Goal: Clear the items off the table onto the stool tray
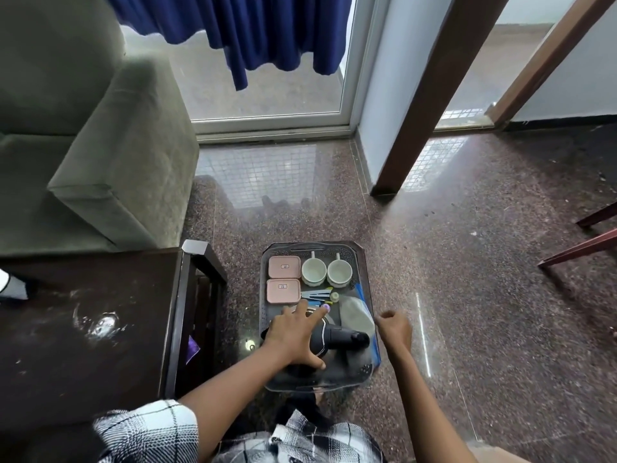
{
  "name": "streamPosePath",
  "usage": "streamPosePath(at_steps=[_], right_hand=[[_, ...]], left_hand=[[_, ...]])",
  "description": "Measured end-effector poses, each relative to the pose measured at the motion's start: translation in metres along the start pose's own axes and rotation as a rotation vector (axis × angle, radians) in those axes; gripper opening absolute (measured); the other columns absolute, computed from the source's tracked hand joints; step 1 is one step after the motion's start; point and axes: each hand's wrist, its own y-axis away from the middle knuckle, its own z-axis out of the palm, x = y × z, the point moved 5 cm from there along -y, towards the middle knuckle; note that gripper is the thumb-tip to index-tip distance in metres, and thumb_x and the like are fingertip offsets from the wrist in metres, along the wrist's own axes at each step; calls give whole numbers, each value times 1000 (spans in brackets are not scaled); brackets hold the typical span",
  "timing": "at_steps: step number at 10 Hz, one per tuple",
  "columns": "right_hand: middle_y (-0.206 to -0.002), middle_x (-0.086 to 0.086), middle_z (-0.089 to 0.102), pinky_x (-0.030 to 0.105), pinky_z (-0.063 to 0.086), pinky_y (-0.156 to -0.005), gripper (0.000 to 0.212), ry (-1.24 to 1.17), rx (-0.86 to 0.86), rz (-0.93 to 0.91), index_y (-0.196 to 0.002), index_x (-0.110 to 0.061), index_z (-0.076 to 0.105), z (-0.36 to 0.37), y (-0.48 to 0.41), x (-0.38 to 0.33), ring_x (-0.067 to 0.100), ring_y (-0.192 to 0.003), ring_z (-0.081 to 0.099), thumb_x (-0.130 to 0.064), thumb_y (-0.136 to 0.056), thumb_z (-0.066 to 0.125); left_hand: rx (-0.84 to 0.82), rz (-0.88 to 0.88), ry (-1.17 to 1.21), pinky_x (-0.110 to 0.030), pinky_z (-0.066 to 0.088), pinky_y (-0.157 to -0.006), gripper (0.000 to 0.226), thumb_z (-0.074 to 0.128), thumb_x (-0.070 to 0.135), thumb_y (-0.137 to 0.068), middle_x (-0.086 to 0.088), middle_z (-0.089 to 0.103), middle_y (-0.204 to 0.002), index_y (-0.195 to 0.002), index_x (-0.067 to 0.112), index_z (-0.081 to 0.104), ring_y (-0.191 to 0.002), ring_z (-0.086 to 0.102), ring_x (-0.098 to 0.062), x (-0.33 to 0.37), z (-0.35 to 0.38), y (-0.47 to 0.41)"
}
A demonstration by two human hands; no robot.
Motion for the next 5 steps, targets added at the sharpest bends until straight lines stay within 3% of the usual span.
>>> streamPosePath(at_steps=[2, 3, 4, 5], right_hand=[[-81, 6, 67, 26, 42, -62, 15, 68, -189, -379, -91, -7, 70, 20, 34, -58, 18, -78, 60, -16, -85, 60], [-88, 10, 72, 33, 47, -73, 21, 201, -223, -507, -88, -9, 70, 43, 48, -67, 24, -85, 65, -26, -85, 58], [-96, 13, 69, 34, 43, -77, 23, 266, -238, -544, -92, -5, 67, 62, 63, -72, 29, -94, 62, -23, -89, 53], [-105, 16, 65, 41, 46, -86, 26, 304, -165, -582, -96, -7, 67, 74, 73, -81, 34, -104, 57, -27, -88, 53]], left_hand=[[-67, 66, 187, -47, 36, -105, 99, 71, 61, -64, 2, 22, -152, -144, 43, 15, -134, 35, -30, -16, -3, 1], [-48, 102, 360, -40, 28, -114, 90, 70, 49, -72, 3, 21, -155, -145, 36, 20, -140, 27, -22, -27, 0, 3], [54, 124, 569, -31, 30, -112, 69, 68, 32, -80, 4, 39, -146, -140, 27, 36, -134, 38, -15, -35, -3, 17], [184, 39, 698, -27, 41, -101, 42, 62, 19, -85, 5, 55, -130, -126, 24, 53, -118, 53, -13, -51, -10, 32]])
